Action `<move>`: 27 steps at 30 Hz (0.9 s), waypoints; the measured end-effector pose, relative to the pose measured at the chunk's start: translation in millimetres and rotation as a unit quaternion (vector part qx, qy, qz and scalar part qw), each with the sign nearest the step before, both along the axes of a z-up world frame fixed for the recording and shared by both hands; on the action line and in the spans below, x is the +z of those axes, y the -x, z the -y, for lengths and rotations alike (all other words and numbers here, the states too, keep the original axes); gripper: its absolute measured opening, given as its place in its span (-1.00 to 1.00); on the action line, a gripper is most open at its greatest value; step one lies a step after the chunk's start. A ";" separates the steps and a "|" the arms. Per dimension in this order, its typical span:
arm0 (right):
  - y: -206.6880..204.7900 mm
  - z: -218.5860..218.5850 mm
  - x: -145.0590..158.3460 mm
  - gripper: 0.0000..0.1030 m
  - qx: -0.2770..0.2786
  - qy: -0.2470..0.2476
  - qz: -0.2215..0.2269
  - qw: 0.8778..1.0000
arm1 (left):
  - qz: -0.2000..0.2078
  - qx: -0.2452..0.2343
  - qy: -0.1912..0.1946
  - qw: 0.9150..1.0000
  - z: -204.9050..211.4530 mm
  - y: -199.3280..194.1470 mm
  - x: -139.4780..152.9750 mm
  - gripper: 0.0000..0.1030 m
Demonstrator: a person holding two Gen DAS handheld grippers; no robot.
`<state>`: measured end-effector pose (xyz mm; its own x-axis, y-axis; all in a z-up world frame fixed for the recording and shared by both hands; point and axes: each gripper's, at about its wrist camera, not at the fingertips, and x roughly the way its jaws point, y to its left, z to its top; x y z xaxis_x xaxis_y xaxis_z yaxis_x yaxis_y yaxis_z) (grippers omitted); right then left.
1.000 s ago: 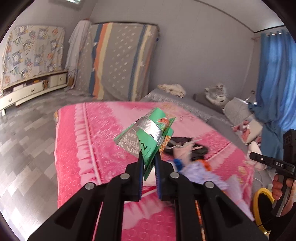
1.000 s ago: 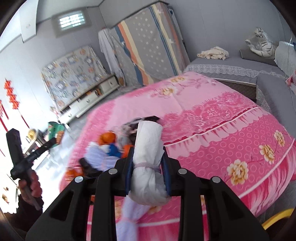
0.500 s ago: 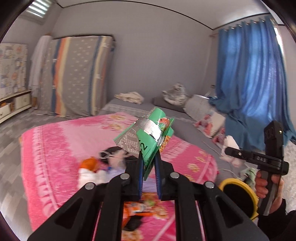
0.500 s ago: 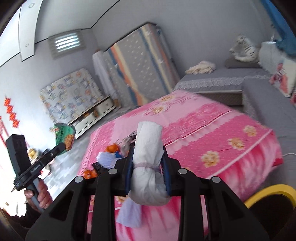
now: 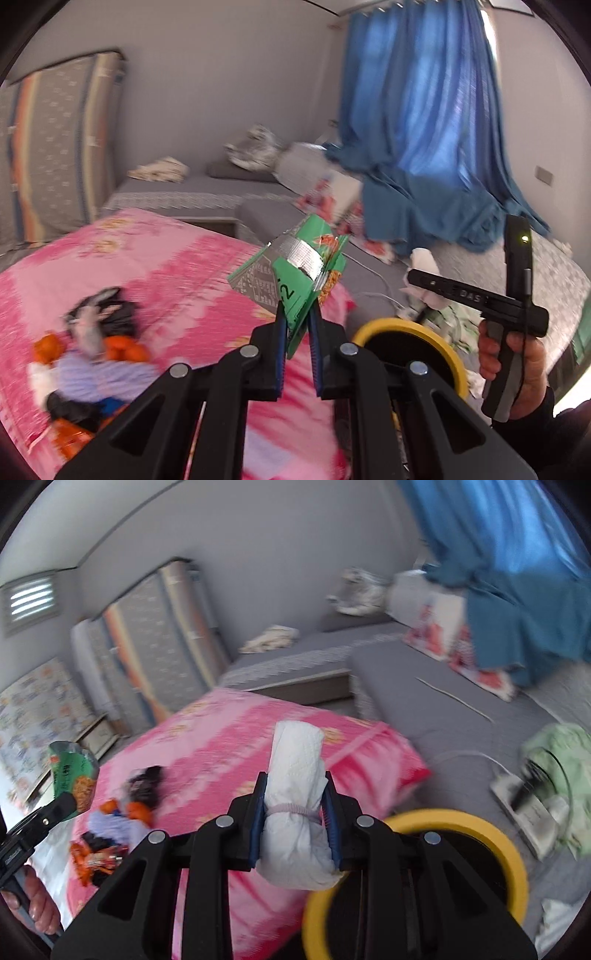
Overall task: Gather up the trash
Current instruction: 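Carry the green bag and white tissue with both tools over the yellow bin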
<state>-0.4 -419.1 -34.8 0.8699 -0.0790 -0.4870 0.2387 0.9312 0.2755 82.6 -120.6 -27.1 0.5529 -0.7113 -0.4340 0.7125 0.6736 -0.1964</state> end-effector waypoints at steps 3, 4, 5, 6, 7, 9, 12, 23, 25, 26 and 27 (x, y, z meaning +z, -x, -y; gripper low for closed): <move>11.5 23.6 -12.2 -0.49 -0.046 -0.008 -0.017 0.999 | -0.014 -0.043 -0.012 0.999 35.3 -3.3 -8.3 -0.80; 17.2 30.7 -16.9 -0.49 -0.061 -0.009 -0.021 0.998 | -0.017 -0.053 -0.016 0.998 45.3 -4.8 -12.3 -0.80; 22.3 37.1 -20.9 -0.49 -0.073 -0.012 -0.024 0.997 | -0.021 -0.063 -0.019 0.998 55.3 -5.3 -15.6 -0.80; 25.9 43.4 -24.5 -0.49 -0.082 -0.015 -0.027 0.996 | -0.024 -0.073 -0.021 0.997 65.5 -5.1 -17.7 -0.80; 30.6 48.2 -28.2 -0.49 -0.091 -0.018 -0.029 0.995 | -0.031 -0.086 -0.023 0.996 77.8 -6.1 -21.7 -0.80; 37.1 55.3 -33.6 -0.49 -0.106 -0.021 -0.033 0.994 | -0.038 -0.100 -0.025 0.994 90.6 -5.9 -26.3 -0.80; 48.0 69.0 -38.0 -0.48 -0.123 -0.027 -0.036 0.991 | -0.048 -0.123 -0.029 0.991 114.0 -6.3 -36.7 -0.80; 51.4 94.4 -64.1 -0.48 -0.154 -0.055 -0.064 0.984 | -0.074 -0.168 -0.054 0.981 165.4 6.3 -63.6 -0.79; 51.7 97.4 -68.3 -0.48 -0.158 -0.059 -0.068 0.983 | -0.082 -0.170 -0.055 0.980 169.9 7.5 -67.7 -0.79; 52.2 99.2 -70.8 -0.48 -0.160 -0.062 -0.070 0.983 | -0.087 -0.172 -0.054 0.980 171.8 7.6 -70.3 -0.80; 52.5 101.5 -73.4 -0.48 -0.162 -0.065 -0.072 0.982 | -0.093 -0.174 -0.055 0.979 174.2 7.8 -73.9 -0.80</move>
